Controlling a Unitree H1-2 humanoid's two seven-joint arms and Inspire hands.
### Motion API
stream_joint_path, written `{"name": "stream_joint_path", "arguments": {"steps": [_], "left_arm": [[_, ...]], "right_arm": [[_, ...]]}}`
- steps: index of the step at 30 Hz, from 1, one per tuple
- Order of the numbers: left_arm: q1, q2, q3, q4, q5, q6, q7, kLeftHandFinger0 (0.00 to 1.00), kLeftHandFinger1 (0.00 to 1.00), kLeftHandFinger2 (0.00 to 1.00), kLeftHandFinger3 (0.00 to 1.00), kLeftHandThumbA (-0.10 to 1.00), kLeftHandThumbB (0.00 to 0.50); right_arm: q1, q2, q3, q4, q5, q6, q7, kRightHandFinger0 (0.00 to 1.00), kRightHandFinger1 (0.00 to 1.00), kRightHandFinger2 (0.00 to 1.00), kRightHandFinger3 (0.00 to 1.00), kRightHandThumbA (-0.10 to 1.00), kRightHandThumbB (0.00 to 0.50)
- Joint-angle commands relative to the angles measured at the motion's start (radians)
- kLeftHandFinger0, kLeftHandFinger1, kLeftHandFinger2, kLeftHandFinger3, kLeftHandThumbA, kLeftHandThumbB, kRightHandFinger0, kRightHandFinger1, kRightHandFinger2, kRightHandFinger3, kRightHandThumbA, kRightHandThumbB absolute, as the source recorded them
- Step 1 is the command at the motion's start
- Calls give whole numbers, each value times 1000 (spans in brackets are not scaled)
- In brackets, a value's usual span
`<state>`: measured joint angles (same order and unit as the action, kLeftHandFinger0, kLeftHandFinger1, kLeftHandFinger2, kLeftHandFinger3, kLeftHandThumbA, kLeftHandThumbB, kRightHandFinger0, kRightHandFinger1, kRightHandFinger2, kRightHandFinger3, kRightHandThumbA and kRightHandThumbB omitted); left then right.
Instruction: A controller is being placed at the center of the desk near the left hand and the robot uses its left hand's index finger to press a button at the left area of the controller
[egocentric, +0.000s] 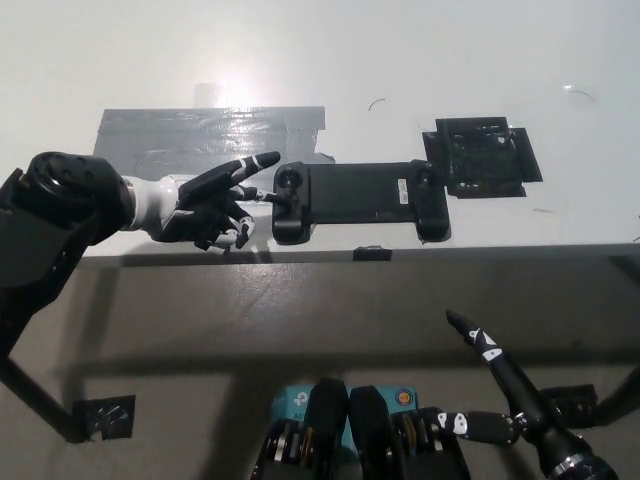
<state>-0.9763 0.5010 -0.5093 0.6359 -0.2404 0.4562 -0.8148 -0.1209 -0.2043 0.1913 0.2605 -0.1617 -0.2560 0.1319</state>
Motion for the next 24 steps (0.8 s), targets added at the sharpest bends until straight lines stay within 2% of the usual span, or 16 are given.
{"name": "stream_joint_path", "arguments": {"steps": [1, 6, 8, 13, 18, 24], "left_arm": [[-39, 4, 33, -3, 28, 14, -22, 0, 7, 241, 1000, 1000, 488], [-51, 2, 39, 1, 35, 14, -26, 0, 0, 239, 1000, 1000, 488], [-52, -1, 46, 2, 34, 14, -32, 0, 0, 210, 1000, 1000, 474], [-63, -6, 53, 13, 34, 14, -39, 0, 0, 168, 1000, 1000, 473], [-71, -11, 50, 23, 41, 14, -43, 0, 0, 173, 1000, 1000, 483], [-68, -17, 59, 23, 46, 14, -43, 0, 0, 154, 1000, 1000, 472]], "right_arm": [[-27, -3, -11, -21, 1, -21, 3, 1000, 1000, 1000, 1000, 1000, 301], [-28, -2, -13, -25, 2, -15, 3, 1000, 1000, 1000, 1000, 1000, 295], [-28, -3, -14, -24, 6, -19, 5, 1000, 1000, 1000, 1000, 1000, 285], [-27, -3, -13, -22, 1, -19, 2, 1000, 1000, 1000, 1000, 1000, 290], [-24, -3, -11, -33, -3, -7, 4, 1000, 1000, 1000, 1000, 1000, 291], [-25, -3, -13, -30, 1, -6, 5, 1000, 1000, 1000, 1000, 1000, 293]]}}
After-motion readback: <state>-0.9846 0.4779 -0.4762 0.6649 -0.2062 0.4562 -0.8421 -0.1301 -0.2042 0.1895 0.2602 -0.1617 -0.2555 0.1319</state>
